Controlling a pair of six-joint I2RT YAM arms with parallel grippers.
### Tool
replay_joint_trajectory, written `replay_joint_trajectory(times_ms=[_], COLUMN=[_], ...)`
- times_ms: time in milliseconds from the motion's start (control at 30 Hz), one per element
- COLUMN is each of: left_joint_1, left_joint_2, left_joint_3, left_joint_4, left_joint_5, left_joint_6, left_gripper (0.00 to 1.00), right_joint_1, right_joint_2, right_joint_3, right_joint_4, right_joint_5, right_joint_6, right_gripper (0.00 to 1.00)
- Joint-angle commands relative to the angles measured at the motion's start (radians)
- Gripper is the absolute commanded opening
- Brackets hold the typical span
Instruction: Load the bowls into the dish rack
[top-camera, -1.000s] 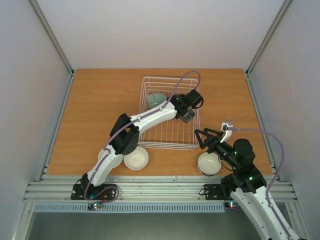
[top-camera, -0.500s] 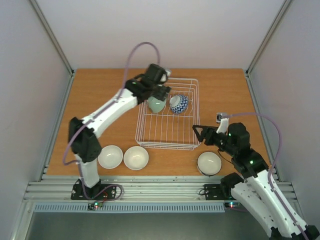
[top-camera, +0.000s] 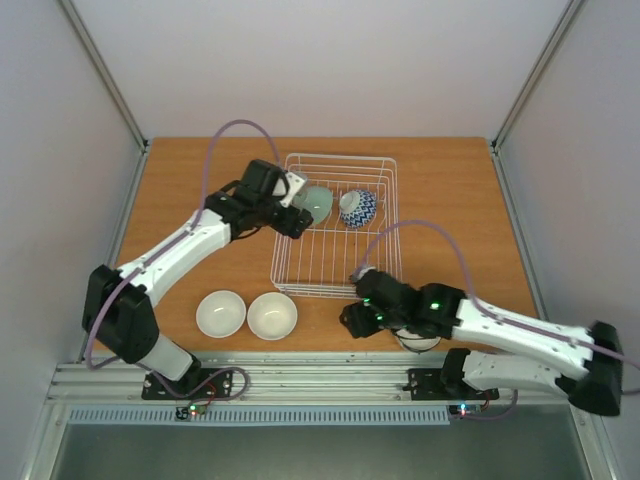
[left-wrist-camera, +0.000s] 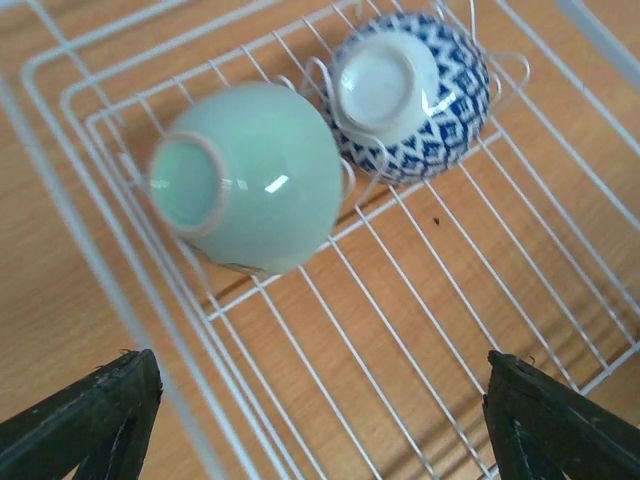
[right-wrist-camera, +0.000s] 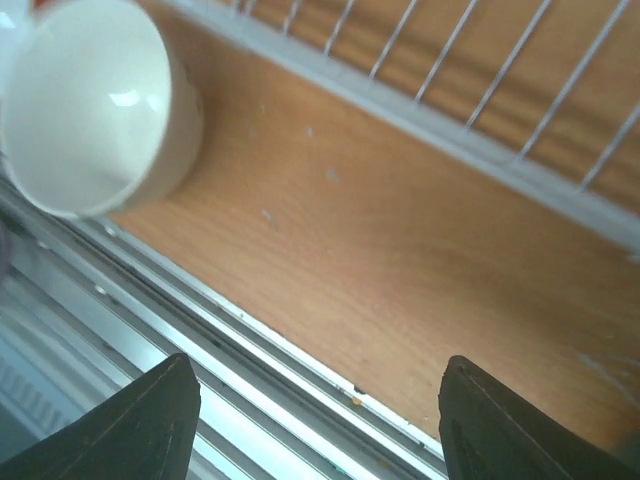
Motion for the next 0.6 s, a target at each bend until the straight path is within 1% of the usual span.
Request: replay_joint_trajectory(times_ms=[0,100,133,200,300,367,467,567], left_joint_1=[0.077,0.102,0.113,0.138,0.168,0.181,0.203,0.218], left_joint_2=[-0.125,-0.187,-0.201,-0.233,-0.258,-0.263,-0.260,-0.252], left_joint_3=[-0.050,-0.074,-0.078,-0.093,-0.117,-0.132,-0.146,-0.149], left_joint_4=[0.156,0.164,0.160,0.161,0.161,0.159,0.163,0.165], left_joint_5=[0.190,0.188,0.184,0.184,0.192,0.192,0.199,0.219], left_joint_6=[-0.038,-0.037,-0.035,-0.033,-0.038,-0.037,-0.037,-0.037], left_gripper=[0.88,0.89,0.89,0.90,0.90,0.90,0.91,0.91], right_joint_1=[0.092,0.107,0.114,0.121,0.122,0.122,0.123,0.124], right_joint_2=[0.189,0.313,0.358,0.436,0.484,0.513,0.574,0.627], right_joint_3=[0.047,0.077,0.097,0.139,0.169,0.193,0.226,0.246], right_joint_4=[0.077,0.237,0.266,0.293,0.342,0.359,0.384,0.396], right_joint_5=[0.075,-0.019,-0.027,-0.018,-0.026,-0.031,-0.087,-0.093], right_joint_6=[0.068,0.057,0.051,0.041,0.028,0.023,0.025,0.030], right_gripper=[0.65,0.65,0.65,0.65,0.65,0.65,0.65,0.65])
